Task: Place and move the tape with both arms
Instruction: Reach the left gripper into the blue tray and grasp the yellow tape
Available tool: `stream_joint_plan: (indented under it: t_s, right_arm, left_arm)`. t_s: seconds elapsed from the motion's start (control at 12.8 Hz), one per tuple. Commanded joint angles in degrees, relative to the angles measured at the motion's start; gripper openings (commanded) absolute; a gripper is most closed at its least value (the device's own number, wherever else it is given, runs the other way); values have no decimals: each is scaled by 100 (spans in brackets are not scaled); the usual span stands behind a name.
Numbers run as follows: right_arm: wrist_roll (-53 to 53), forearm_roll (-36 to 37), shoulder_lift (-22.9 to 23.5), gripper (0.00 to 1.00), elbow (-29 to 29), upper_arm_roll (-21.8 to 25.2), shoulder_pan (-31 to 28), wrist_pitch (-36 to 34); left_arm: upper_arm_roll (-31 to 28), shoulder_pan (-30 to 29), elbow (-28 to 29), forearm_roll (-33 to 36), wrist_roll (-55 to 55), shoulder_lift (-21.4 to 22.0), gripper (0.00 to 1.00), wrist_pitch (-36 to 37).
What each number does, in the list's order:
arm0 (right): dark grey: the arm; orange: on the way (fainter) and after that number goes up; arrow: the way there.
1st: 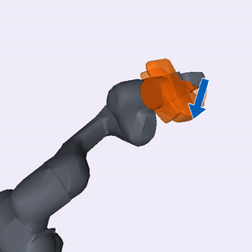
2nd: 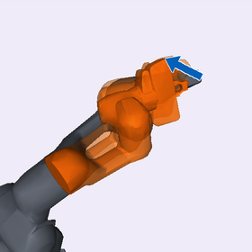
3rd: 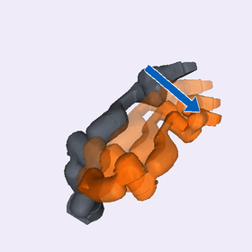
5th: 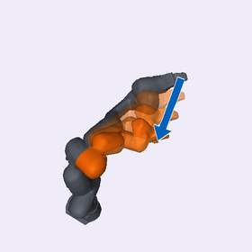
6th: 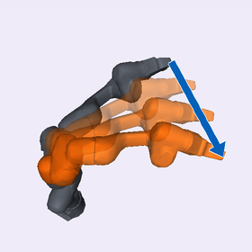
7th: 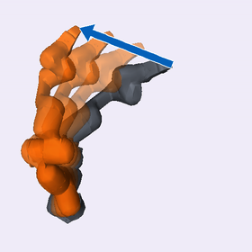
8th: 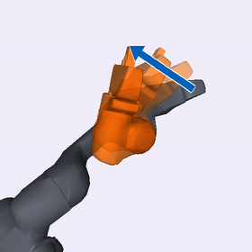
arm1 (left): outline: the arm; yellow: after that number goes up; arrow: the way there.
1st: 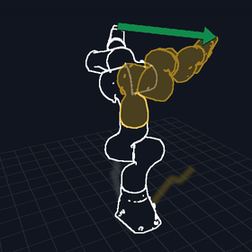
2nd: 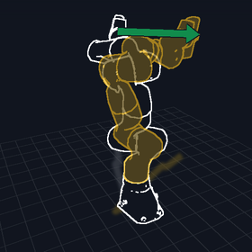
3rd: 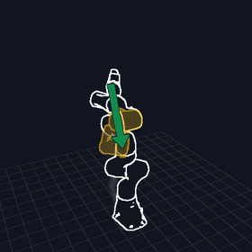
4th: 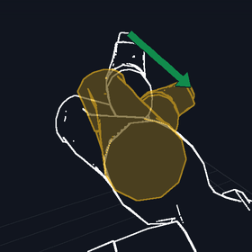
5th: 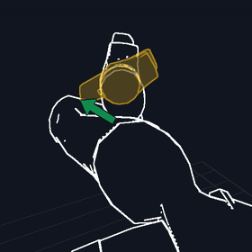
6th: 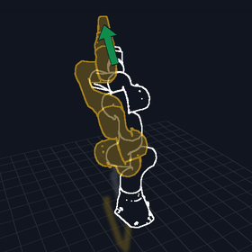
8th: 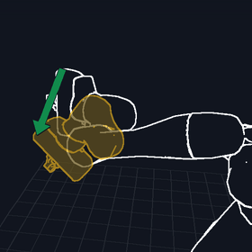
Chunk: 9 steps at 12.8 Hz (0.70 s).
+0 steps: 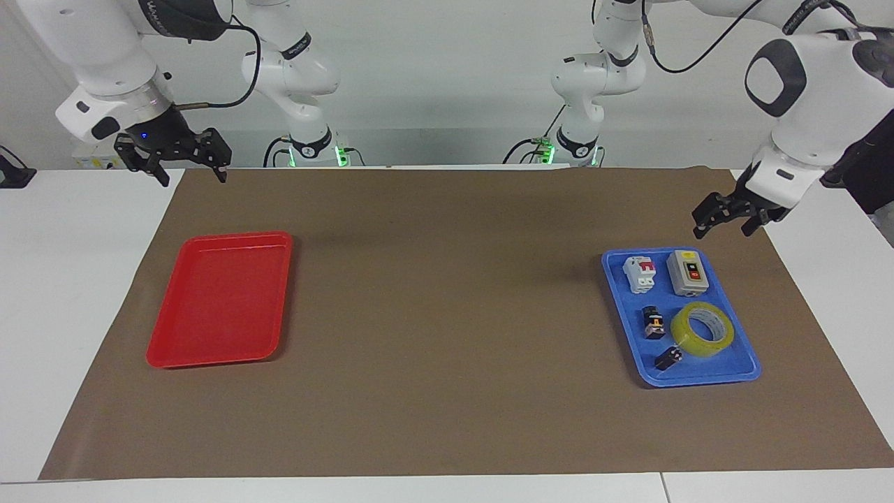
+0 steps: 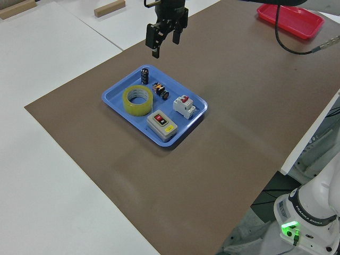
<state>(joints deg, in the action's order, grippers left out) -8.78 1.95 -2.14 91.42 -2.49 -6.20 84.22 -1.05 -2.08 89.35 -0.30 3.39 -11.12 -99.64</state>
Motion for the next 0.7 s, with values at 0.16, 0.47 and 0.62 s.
stream_joint_plan:
  t_s: [0.16,0.47,0.62]
  right_arm:
    - [43,-63,-14,100,17,-32,-48,42]
    - [43,-72,-14,100,17,-32,-48,33]
    - [43,-63,-23,100,17,-32,-30,33]
  left_arm:
    - [-36,-362,-262,-49,-345,-839,100,-878]
    - [-36,-547,669,-22,-962,-857,100,-2013]
    - [-36,-609,838,-14,-1181,-1049,100,-2243]
